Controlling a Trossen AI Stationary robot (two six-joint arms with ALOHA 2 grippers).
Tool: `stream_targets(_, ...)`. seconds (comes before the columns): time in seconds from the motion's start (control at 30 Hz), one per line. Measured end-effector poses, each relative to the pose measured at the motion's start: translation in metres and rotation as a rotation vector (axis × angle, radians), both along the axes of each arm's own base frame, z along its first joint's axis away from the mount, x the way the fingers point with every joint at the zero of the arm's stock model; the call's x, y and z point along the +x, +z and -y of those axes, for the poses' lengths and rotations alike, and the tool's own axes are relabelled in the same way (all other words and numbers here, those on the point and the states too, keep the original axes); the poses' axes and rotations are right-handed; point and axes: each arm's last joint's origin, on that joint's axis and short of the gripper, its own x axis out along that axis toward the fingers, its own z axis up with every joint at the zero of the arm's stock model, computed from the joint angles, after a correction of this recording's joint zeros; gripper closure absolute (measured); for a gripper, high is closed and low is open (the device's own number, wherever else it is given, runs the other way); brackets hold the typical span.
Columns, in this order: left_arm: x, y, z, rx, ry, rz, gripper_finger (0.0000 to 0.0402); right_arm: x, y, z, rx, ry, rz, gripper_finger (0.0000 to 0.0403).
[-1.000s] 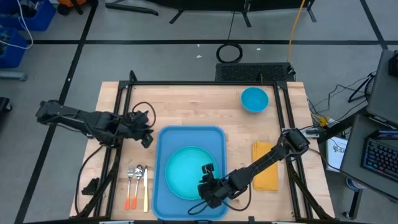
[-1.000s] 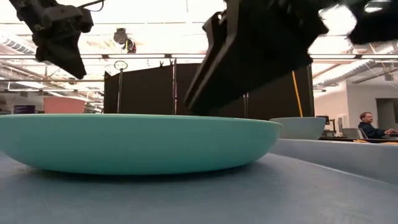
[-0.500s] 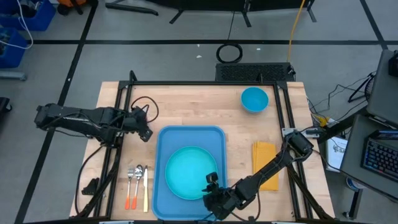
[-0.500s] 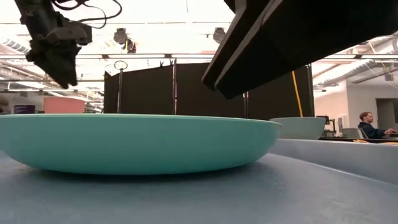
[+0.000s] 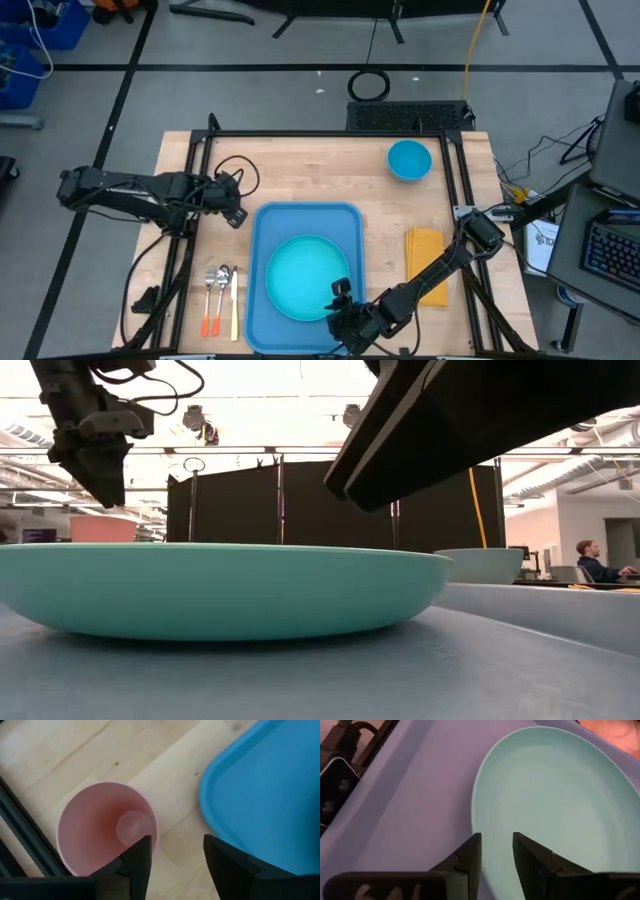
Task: Set up tray
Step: Put the pink cup to the top right of the blue plate on the blue serving tray
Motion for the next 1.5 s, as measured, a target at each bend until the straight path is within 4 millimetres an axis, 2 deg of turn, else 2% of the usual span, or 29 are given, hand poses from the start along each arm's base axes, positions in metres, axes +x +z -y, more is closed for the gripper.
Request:
stream_targets(0.7, 0.017, -0.019, -0.014, 0.014, 0.061, -0.149, 0.0220, 0.001, 0.001, -0.001, 0.011, 0.003, 0.009, 0.0303)
stream_targets(1.07, 0.021, -0.024, -0.015, 0.011, 0.043, -0.187, 0.0225, 0.001, 0.001, -0.001, 0.010, 0.004, 0.010, 0.0303)
stream_targets(1.2, 0.021, -0.024, -0.014, 0.003, 0.032, -0.190, 0.0266, 0.001, 0.001, -0.001, 0.012, 0.005, 0.013, 0.0303)
stream_targets(1.4, 0.021, -0.024, -0.014, 0.005, 0.016, -0.195, 0.0381, 0.001, 0.001, -0.001, 0.014, 0.004, 0.015, 0.0303)
stream_targets(1.5, 0.021, -0.024, -0.014, 0.012, 0.009, -0.199, 0.0390, 0.001, 0.001, -0.001, 0.014, 0.004, 0.015, 0.0303)
